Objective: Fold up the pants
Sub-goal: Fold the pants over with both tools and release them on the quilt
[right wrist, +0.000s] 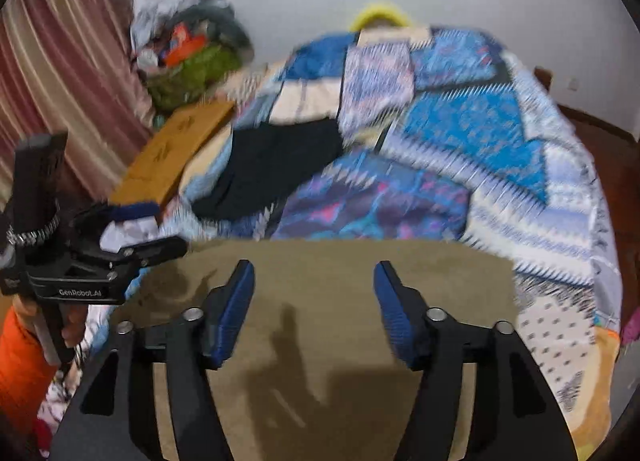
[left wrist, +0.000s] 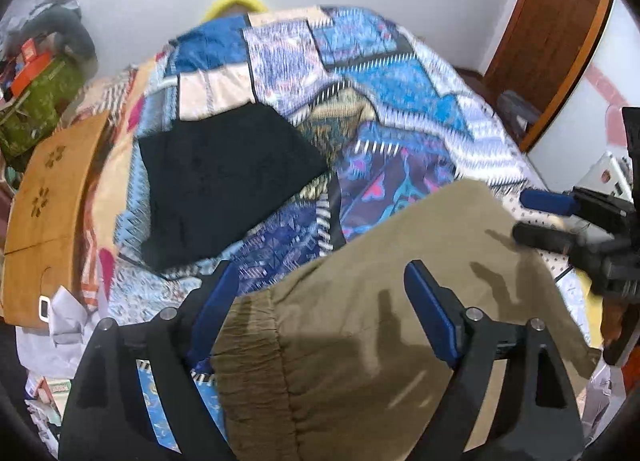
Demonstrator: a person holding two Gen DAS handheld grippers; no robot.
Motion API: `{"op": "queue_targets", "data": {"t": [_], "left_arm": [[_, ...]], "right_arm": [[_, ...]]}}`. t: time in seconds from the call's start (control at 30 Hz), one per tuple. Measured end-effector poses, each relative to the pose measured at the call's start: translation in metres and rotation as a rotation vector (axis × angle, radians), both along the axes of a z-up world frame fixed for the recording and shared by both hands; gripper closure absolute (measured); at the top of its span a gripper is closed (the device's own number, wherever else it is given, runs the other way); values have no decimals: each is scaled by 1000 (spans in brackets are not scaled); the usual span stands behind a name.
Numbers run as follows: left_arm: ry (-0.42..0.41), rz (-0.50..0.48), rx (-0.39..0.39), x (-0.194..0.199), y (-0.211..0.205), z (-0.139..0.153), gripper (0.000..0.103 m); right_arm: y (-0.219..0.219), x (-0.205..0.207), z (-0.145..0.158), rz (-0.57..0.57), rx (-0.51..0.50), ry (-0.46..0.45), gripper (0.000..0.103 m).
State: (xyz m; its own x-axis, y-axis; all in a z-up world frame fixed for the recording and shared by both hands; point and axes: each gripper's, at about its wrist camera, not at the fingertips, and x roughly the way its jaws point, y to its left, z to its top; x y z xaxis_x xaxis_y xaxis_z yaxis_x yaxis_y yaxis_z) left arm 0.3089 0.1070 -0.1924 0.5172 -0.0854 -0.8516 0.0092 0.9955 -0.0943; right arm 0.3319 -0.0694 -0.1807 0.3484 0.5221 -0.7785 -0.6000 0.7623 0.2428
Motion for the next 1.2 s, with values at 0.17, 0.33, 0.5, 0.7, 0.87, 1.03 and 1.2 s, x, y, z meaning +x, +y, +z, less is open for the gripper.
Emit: {"op": "queue_targets", "data": {"t": [0.17,0.33,0.5,0.7,0.87,1.03,1.2], "left_arm": [[122,-22,-17,8,-4,-37,18],[117,-81,67,-7,-16,-43,16],[92,-86,93,-30,-20,-37,16],[64,-50,57,-58,-19,-28,16],[47,-51,73,-85,-25,-23,16],[13,-52,152,-116,-33,-27,12],[-31,-29,165,-141,-31,-29,11]], "right_arm": [[24,-4,-52,68,-170,96,39],[17,-12,-53,94,-194,91,37],[4,-28,-53,86,-201,91,37],[-11,-59,-44,66,-231,40,37],[-30,-86,-41,47,-238,14,37],[-53,-115,-42,-11,-196,-10,36],[-70,-140,-43,-72,-154,-42,31]]}}
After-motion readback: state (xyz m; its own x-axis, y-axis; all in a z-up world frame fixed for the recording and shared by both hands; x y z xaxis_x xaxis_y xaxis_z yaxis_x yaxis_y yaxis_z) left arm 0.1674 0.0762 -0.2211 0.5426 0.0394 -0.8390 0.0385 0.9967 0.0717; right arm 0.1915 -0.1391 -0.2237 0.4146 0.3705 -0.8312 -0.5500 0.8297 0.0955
